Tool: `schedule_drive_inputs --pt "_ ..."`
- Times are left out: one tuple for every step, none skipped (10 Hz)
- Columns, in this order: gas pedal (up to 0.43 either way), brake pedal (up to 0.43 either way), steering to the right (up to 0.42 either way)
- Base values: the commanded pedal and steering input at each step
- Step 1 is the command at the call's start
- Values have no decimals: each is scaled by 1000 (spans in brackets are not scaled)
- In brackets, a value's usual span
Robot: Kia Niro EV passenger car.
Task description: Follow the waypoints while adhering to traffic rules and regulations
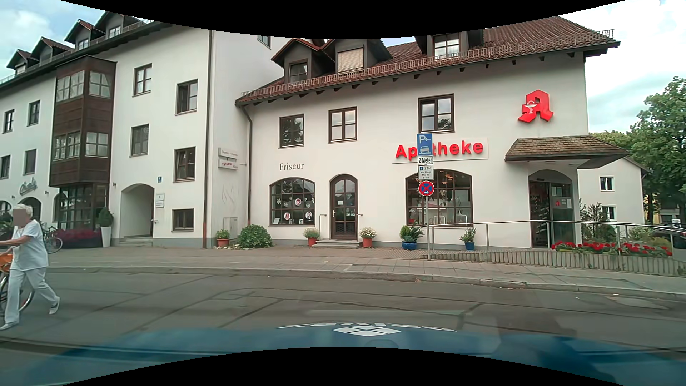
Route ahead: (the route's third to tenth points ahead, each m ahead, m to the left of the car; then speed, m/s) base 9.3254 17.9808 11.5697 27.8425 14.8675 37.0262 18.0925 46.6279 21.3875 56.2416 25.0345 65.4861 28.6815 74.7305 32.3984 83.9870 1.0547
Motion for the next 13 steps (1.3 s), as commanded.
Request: schedule_drive_inputs --pt "209 0 -404" --pt "220 0 -399" --pt "240 0 -398" --pt "260 0 -398" --pt "280 0 -401" --pt "299 0 -410" --pt "299 0 -426" --pt "311 0 -455" --pt "319 0 -486" --pt "331 0 -516" --pt "331 0 -562" --pt "331 0 -609" --pt "331 0 -650"
